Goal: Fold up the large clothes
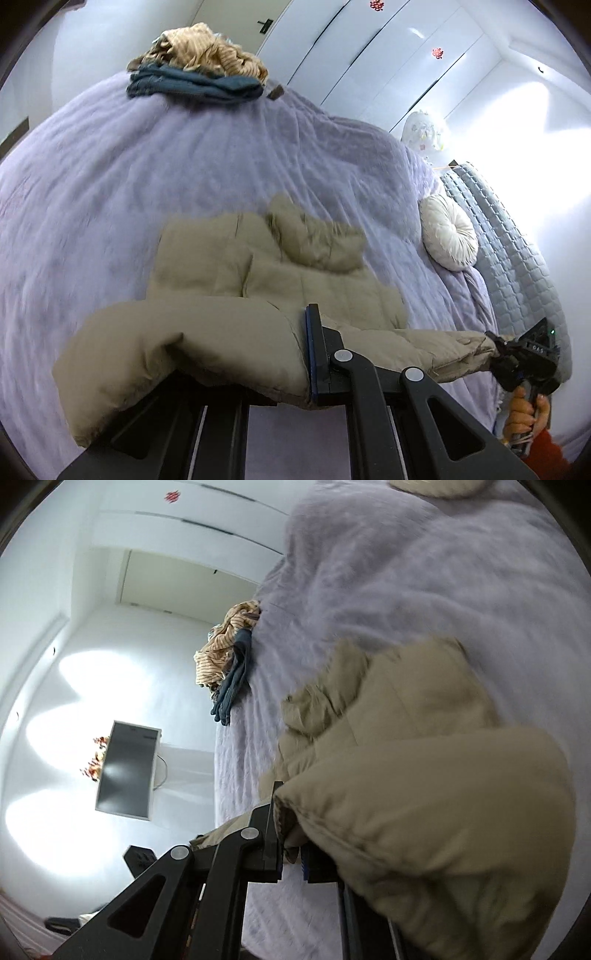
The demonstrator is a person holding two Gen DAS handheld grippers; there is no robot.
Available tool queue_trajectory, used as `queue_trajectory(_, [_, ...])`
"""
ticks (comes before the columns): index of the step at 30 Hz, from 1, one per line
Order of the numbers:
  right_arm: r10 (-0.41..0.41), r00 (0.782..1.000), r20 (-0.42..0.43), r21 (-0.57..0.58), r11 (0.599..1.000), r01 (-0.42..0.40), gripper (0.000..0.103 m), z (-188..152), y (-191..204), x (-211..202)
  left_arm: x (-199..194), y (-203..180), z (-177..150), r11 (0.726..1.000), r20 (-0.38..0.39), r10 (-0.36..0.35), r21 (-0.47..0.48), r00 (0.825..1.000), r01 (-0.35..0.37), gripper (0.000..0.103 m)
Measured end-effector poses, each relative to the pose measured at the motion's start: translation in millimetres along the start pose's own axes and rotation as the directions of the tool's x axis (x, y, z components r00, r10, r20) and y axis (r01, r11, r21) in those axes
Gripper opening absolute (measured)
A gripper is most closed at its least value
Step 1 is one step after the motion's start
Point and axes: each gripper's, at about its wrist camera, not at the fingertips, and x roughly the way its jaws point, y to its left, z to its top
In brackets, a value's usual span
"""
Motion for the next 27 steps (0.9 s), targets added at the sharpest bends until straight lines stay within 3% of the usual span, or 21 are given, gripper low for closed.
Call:
queue_trajectory(4, [-0.031,0.999,-0.016,-0.040,0.999,0.030,0.007,39,1,33,32,5,26,1.000,-0.008,0.018,0.008,1.000,-0.018,0.011])
queue_trajectory(10, [-0.109,0.993,-0.043,-0.020,0.994,0.109,0.007,86,-25,97,111,27,58,0.999,-0.100,0.053,0.002,0.994,-0.053,0.011])
queue_trajectory(19, [-0.211,0.974,-0.082,0.041,0.976,0.215,0.007,114,-87,180,208,69,53,0.992,-0.187,0.114,-0.024,0.976,-0.121,0.011])
queue_trajectory(27, [-0.227,0.968,-0.104,0.073,0.969,0.235,0.008,121,-101,193,219,69,52,0.991,-0.185,0.122,-0.025,0.975,-0.129,0.013])
